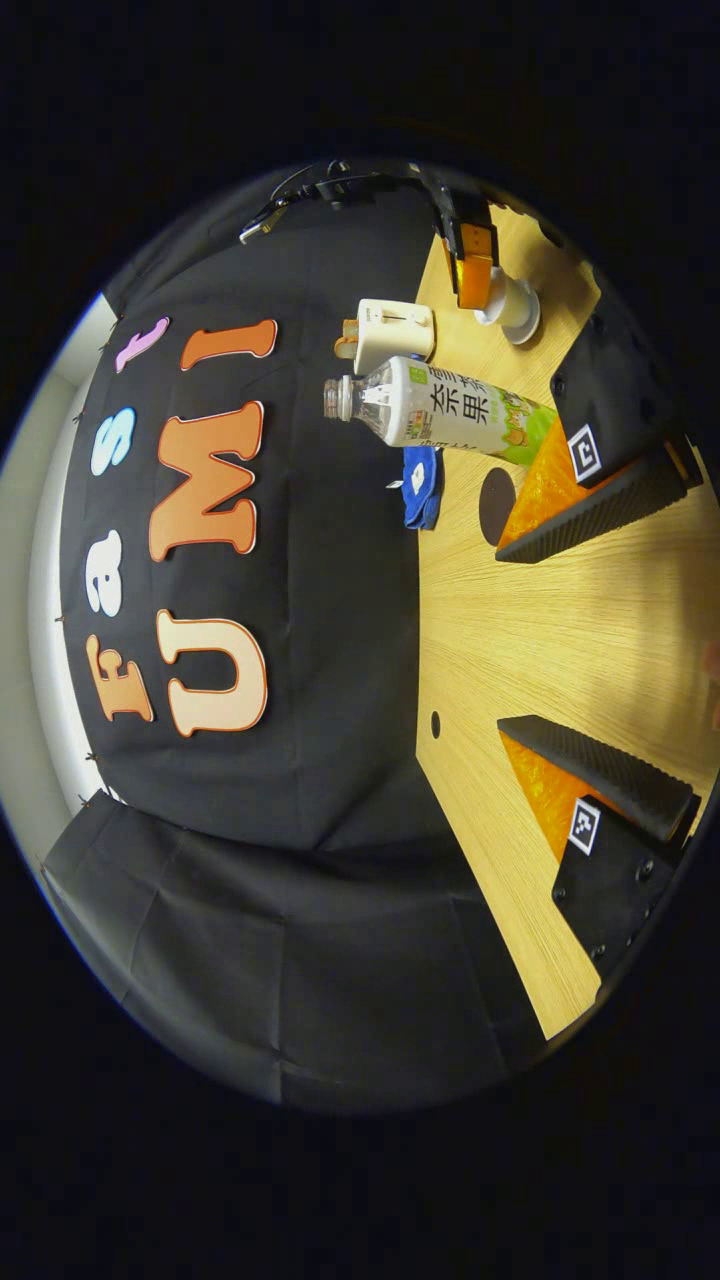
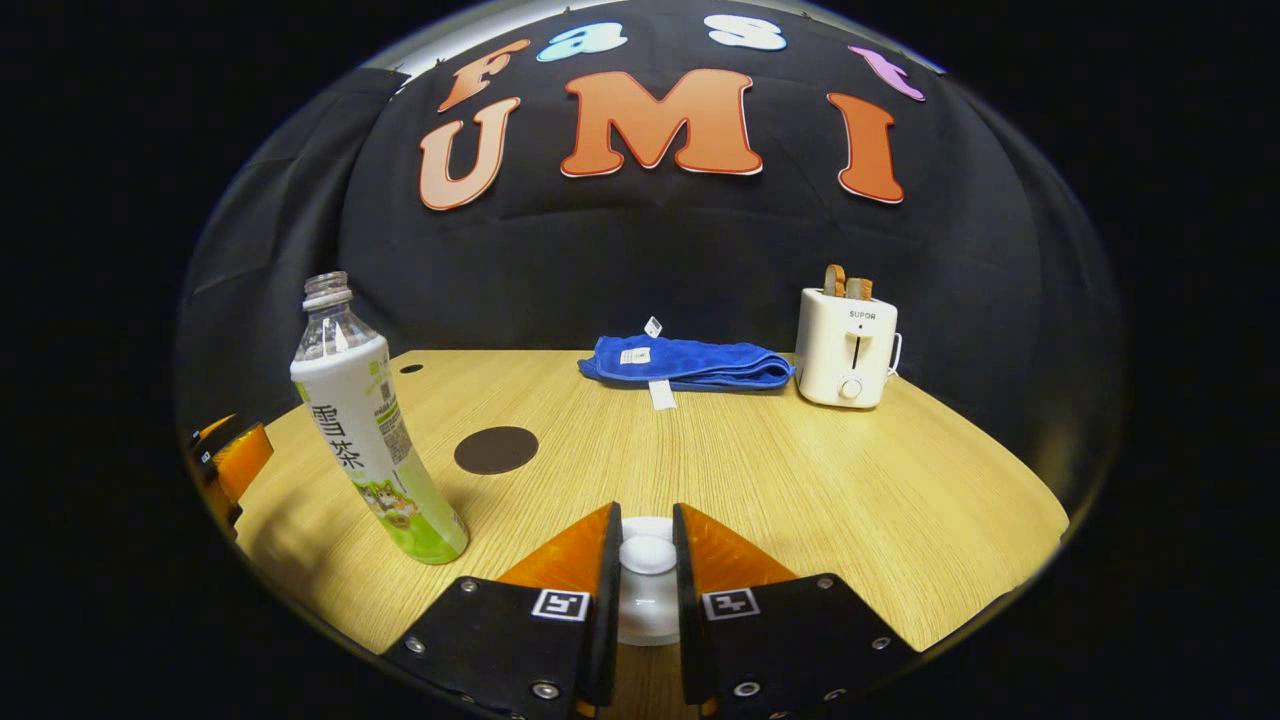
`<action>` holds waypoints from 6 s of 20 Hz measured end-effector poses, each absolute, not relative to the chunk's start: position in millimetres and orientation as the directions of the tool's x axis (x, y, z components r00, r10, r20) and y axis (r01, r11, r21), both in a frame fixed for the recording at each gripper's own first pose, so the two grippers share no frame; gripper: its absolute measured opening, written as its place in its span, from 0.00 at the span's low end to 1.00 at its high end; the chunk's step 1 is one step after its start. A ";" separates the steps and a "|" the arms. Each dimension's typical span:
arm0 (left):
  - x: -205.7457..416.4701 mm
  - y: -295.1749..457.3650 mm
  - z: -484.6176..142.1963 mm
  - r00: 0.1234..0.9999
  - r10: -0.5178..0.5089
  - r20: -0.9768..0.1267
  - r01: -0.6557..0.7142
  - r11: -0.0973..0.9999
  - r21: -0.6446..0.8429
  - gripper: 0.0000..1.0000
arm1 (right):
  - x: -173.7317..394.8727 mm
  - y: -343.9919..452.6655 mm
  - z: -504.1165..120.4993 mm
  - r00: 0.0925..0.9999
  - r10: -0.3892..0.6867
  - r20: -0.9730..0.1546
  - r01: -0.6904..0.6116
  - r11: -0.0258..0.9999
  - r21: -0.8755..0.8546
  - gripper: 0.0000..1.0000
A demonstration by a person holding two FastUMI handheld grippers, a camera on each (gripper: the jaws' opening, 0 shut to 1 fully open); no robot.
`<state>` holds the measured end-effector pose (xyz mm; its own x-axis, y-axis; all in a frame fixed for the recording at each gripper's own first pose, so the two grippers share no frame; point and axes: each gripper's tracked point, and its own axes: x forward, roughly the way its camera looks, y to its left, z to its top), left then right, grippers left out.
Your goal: Open the teacup lid with one hand, grasp the water bottle and pour water into the teacup with the other hand; after pouring, place the water bottle on the coaster and then close the teacup lid.
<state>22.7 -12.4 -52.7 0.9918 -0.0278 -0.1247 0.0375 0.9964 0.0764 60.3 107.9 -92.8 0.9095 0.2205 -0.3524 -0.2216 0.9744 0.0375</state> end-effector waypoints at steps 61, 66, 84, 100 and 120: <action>54.4 -160.0 -87.3 0.929 -0.255 -0.267 0.340 0.874 0.348 0.65 | 41.2 -35.1 -106.0 0.958 0.009 -0.286 0.010 0.998 0.066 0.17; 53.6 -152.3 -78.7 0.922 -0.267 -0.280 0.378 0.776 0.506 0.64 | 41.5 -37.6 -107.7 0.956 0.010 -0.295 0.021 0.995 0.101 0.17; 57.2 -204.8 -107.4 0.878 -0.350 -0.326 0.382 0.105 0.918 0.63 | 40.2 -32.9 -102.4 0.967 0.038 -0.252 -0.015 0.995 0.095 0.17; 79.7 -216.9 -106.7 0.838 -0.324 -0.439 0.342 -0.315 0.885 0.65 | 40.3 -33.0 -101.3 0.970 0.073 -0.233 -0.040 0.989 0.144 0.17; 90.7 -233.5 -91.7 0.843 -0.264 -0.468 0.274 -0.539 0.797 0.64 | 40.5 -34.0 -101.3 0.970 0.093 -0.226 -0.053 0.982 0.180 0.17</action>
<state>90.7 -233.5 -91.7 0.8431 -0.2643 -0.4683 0.2735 -0.5391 0.7966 40.5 -34.0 -101.3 0.9697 0.0932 -0.2259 -0.0526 0.9823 0.1797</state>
